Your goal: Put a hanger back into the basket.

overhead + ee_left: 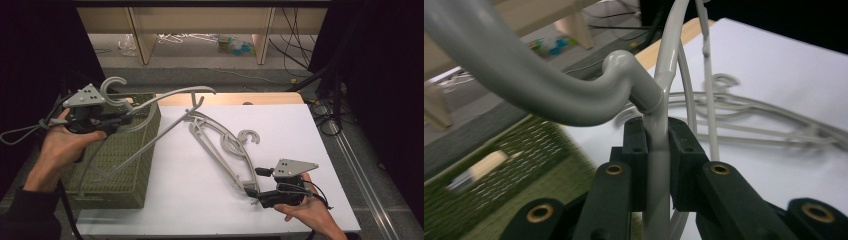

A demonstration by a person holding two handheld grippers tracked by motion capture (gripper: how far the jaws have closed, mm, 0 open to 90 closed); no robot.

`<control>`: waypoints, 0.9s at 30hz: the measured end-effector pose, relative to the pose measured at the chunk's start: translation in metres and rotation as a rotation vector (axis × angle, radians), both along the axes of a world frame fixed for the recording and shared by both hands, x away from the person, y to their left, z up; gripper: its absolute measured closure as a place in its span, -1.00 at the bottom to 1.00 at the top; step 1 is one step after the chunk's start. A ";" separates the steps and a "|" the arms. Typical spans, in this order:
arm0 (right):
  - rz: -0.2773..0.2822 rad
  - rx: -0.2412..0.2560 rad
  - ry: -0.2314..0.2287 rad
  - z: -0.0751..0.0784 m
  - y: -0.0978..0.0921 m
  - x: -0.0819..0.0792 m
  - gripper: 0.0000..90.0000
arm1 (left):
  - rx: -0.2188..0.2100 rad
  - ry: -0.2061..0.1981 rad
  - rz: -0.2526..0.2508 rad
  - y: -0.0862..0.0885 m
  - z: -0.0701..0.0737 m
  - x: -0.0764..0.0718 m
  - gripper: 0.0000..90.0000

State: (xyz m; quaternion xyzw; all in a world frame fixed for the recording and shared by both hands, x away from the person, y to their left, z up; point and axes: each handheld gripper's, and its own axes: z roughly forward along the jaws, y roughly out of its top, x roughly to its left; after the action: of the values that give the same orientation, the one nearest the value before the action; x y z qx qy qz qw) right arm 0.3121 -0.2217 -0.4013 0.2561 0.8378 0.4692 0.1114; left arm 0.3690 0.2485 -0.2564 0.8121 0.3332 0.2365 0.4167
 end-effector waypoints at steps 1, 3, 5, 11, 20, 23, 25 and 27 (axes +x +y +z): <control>0.000 0.000 0.000 0.000 0.000 0.000 -0.36 | 0.002 -0.005 0.024 0.004 -0.001 0.002 0.78; -0.007 0.000 0.011 -0.001 -0.001 0.000 -0.37 | -0.016 -0.011 0.057 0.017 -0.004 0.010 0.78; -0.006 0.000 0.011 -0.001 -0.001 0.000 -0.37 | 0.042 -0.015 0.056 0.028 -0.004 0.015 0.78; -0.003 -0.002 0.014 -0.002 0.000 0.000 -0.37 | 0.000 -0.019 0.125 0.047 -0.012 0.027 0.78; -0.007 -0.006 0.011 -0.003 0.000 0.001 -0.40 | 0.015 -0.018 0.217 0.080 -0.028 0.043 0.78; -0.008 -0.006 0.011 -0.003 0.000 0.001 -0.40 | 0.018 -0.016 0.229 0.085 -0.031 0.045 0.78; -0.008 -0.008 0.016 -0.003 0.000 0.001 -0.40 | 0.026 -0.011 0.258 0.093 -0.037 0.048 0.78; -0.006 -0.006 0.019 -0.003 0.000 0.001 -0.40 | 0.032 -0.006 0.264 0.099 -0.040 0.052 0.78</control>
State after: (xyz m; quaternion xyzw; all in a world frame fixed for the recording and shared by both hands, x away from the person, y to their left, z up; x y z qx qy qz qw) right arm 0.3128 -0.2213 -0.4045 0.2630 0.8395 0.4636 0.1056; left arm 0.4208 0.3477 -0.2968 0.7669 0.4320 0.2971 0.3701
